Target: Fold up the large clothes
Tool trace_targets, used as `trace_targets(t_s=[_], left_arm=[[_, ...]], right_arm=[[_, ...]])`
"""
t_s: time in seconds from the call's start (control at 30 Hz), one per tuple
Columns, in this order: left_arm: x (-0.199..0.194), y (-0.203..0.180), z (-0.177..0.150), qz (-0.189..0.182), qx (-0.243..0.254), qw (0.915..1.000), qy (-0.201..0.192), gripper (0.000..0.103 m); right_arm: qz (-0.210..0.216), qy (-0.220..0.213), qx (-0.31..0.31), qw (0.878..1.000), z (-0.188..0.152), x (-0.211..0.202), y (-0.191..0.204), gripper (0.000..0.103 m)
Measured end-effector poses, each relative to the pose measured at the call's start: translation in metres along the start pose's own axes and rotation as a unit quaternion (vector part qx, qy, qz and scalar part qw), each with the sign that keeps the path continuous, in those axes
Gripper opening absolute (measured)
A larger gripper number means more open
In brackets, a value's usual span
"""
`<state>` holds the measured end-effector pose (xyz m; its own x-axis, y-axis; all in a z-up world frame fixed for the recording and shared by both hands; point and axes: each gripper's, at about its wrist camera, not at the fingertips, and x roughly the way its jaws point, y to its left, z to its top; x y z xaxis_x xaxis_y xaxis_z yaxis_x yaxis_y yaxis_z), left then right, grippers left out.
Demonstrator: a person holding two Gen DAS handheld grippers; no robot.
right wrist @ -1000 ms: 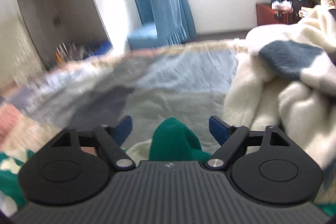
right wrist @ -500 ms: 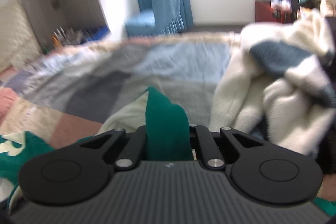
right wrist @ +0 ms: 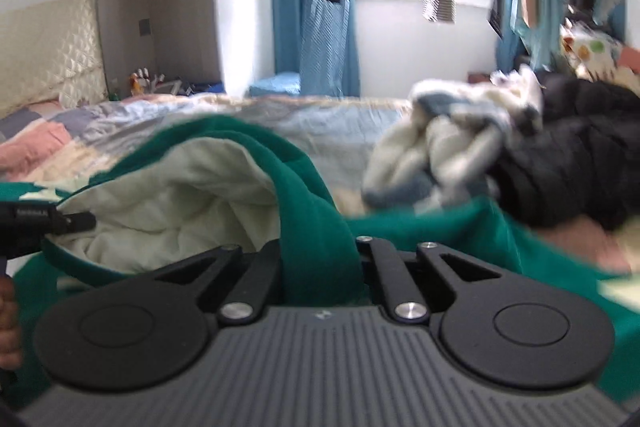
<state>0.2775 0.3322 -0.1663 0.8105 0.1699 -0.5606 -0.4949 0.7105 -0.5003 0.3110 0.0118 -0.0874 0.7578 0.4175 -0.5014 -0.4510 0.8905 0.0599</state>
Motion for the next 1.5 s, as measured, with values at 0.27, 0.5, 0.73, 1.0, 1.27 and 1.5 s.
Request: trace_targets(t_s=[0.27, 0.5, 0.73, 1.0, 1.27, 1.5], left_arm=[[-0.024, 0.003, -0.018, 0.031, 0.03, 0.9985, 0.034, 0.013], [-0.042, 0.0, -0.025, 0.025, 0.027, 0.9984, 0.043, 0.014], [-0.058, -0.007, -0.033, 0.015, 0.037, 0.998, 0.048, 0.019], [-0.075, -0.004, -0.04, 0.007, 0.029, 0.9972, 0.069, 0.034], [-0.097, -0.001, -0.045, -0.008, 0.017, 0.9967, 0.079, 0.045], [-0.084, -0.005, -0.057, -0.009, 0.045, 0.9952, 0.086, 0.053]], right_arm=[[-0.014, 0.035, 0.091, 0.995, -0.057, -0.011, -0.007, 0.007], [-0.01, 0.032, 0.104, 0.994, -0.059, -0.022, -0.001, 0.009], [0.016, 0.035, 0.148, 0.988, -0.066, -0.049, 0.001, 0.022], [0.014, 0.043, 0.159, 0.986, -0.074, -0.072, 0.011, 0.036], [0.021, 0.079, 0.183, 0.98, -0.082, -0.074, 0.01, 0.063], [0.083, 0.101, 0.154, 0.979, -0.083, -0.059, 0.02, 0.089]])
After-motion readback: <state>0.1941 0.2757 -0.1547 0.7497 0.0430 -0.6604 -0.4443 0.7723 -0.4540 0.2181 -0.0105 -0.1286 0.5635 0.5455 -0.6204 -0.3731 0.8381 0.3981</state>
